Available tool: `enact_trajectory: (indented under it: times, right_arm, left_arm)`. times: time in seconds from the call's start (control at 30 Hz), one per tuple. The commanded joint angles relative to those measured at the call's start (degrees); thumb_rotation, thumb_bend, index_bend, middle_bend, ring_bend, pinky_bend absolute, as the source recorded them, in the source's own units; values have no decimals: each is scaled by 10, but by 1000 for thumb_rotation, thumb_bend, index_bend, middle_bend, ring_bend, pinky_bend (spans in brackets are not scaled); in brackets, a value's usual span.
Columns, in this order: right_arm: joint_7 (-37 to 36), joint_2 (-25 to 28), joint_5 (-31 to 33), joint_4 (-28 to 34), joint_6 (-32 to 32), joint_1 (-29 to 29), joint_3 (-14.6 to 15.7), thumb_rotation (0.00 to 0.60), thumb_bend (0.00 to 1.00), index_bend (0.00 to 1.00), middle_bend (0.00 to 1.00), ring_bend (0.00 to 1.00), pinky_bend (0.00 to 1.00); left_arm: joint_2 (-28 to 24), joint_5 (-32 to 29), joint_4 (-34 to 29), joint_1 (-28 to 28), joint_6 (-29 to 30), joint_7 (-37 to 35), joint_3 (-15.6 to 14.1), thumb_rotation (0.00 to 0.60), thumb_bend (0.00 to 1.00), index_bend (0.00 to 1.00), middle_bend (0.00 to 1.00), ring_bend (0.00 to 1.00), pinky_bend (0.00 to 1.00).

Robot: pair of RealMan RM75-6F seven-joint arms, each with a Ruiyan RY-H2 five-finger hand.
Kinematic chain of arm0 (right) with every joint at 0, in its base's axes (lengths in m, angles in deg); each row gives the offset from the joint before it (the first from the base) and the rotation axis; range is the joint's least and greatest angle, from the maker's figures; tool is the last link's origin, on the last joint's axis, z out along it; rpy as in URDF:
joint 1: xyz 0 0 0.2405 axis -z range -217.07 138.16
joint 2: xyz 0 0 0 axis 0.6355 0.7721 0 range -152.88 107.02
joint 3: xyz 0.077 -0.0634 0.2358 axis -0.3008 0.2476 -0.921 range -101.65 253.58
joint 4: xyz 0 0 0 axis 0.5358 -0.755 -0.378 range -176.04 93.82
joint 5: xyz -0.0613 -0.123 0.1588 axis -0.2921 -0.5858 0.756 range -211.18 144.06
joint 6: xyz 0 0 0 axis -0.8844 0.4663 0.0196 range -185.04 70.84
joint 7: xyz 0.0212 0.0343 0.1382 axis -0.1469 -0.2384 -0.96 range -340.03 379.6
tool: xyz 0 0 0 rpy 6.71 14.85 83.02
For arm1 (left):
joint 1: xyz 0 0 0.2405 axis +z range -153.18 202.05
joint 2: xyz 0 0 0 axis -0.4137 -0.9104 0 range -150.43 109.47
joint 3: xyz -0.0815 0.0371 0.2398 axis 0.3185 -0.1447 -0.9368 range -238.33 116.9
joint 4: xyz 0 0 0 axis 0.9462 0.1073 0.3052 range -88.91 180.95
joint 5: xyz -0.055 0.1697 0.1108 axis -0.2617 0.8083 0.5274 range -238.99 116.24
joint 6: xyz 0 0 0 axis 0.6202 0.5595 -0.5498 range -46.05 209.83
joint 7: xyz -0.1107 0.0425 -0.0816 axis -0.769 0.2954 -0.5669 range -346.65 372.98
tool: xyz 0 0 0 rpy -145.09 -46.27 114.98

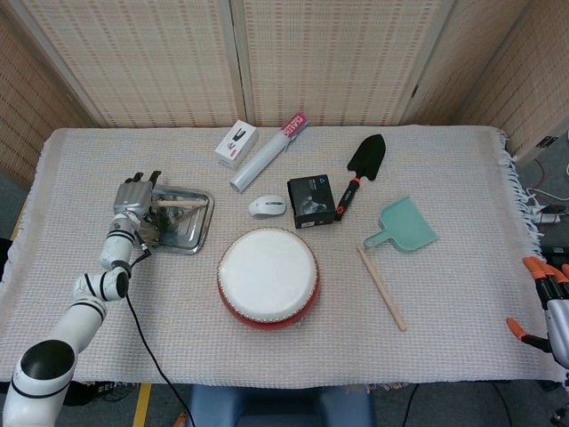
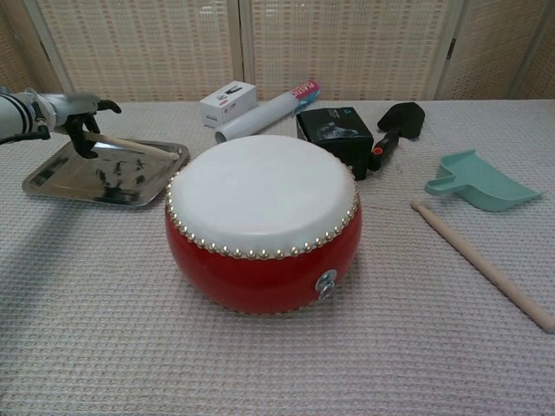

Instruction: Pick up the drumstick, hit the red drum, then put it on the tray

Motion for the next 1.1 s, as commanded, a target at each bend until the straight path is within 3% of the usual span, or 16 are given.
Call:
enact_trajectory:
  times: [0.03, 0.3, 0.53, 0.83, 1.1]
  right_arm:
    - [-1, 0, -1, 0, 0, 0, 0, 600, 201, 0, 62, 0, 0]
    - [-3, 2, -3, 1, 1, 0, 0, 600, 201, 0, 62, 0, 0]
    - [-4, 9, -6, 5, 4, 1, 0, 600, 201, 0, 62, 0, 0]
    - [-34, 24, -18, -2, -3, -7, -1, 600, 201, 7, 62, 0, 0]
    - [-68, 20, -38, -22, -5, -17, -1, 600, 201, 53, 63, 0, 0]
  left_arm:
    - [-9, -11, -13, -2, -15, 4, 5, 600, 258, 0, 0, 0, 89]
    - [-28, -48, -47, 2, -25, -23, 30, 600, 234, 0, 0, 0, 54]
    - [-63, -36, -132, 40, 72, -59, 40, 600, 231, 0, 0, 0, 56]
    - [-177, -7, -363, 165, 254, -46, 13, 600, 232, 0, 15, 0, 79]
    - [-297, 4, -615, 292, 401, 18, -42, 600, 246, 6, 15, 0, 79]
